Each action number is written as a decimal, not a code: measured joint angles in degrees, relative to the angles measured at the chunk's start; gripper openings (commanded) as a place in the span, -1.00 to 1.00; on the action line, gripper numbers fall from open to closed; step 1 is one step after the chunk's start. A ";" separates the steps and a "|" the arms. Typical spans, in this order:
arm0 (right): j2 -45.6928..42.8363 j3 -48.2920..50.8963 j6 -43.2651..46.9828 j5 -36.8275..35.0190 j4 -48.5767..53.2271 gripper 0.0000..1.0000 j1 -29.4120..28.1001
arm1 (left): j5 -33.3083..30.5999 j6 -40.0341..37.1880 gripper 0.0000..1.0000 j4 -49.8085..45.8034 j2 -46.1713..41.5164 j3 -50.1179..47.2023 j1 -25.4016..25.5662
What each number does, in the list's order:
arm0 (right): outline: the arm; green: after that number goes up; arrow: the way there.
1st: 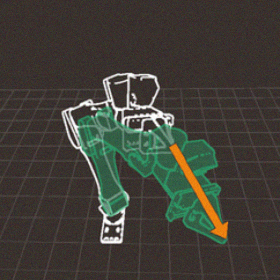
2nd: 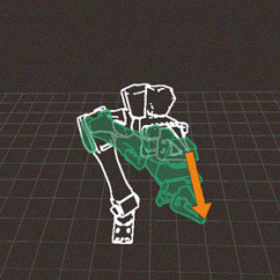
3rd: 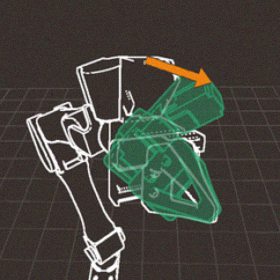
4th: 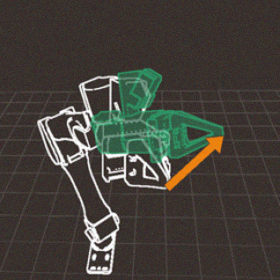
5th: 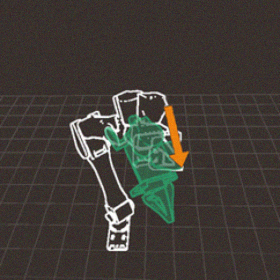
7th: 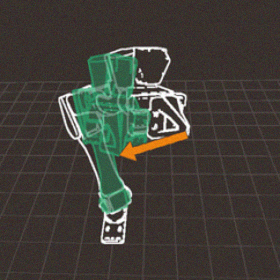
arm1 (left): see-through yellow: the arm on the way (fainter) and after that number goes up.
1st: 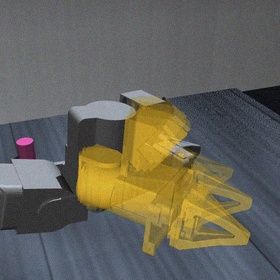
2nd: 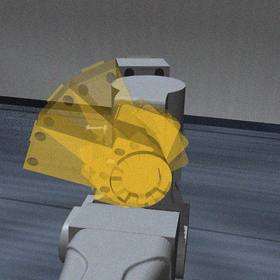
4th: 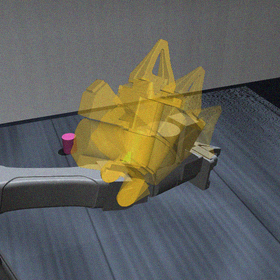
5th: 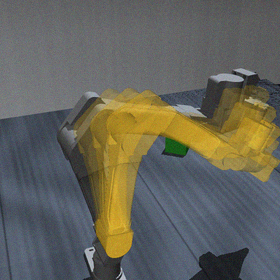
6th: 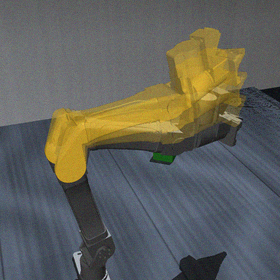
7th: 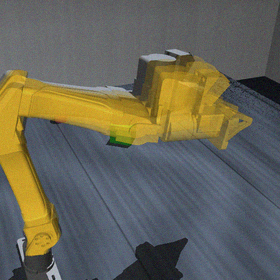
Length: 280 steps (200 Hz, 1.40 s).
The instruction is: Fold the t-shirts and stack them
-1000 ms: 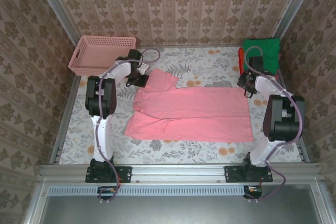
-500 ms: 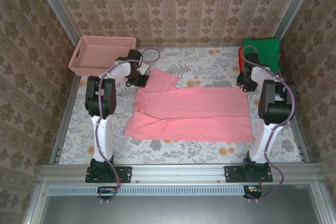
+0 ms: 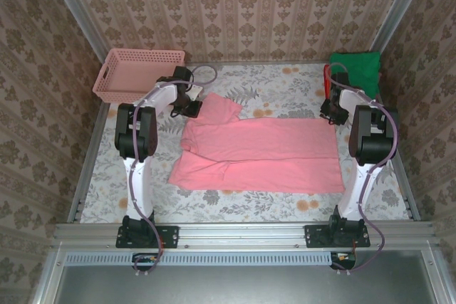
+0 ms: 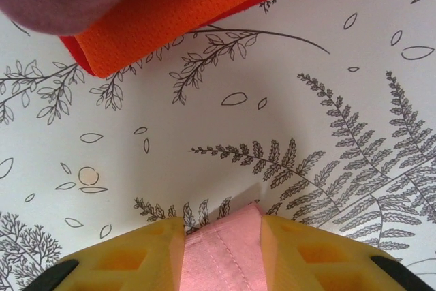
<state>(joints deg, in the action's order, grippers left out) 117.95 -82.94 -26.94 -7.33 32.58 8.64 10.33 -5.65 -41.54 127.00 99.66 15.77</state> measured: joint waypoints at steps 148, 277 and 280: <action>1.44 -2.86 1.29 -1.38 3.63 -1.00 0.00 | 0.94 -0.17 -1.00 2.32 -2.62 -2.64 0.37; -25.24 17.86 1.55 -1.33 0.83 -1.00 0.00 | 6.95 -8.46 -1.00 10.43 -19.80 -14.71 -0.13; -25.88 18.32 1.55 -1.33 0.83 -1.00 0.00 | 7.21 -8.68 -1.00 10.58 -20.09 -15.13 -0.13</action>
<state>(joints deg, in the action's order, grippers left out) 92.07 -64.62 -25.39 -8.67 33.41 8.64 17.54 -14.33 -30.96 106.91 84.53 15.64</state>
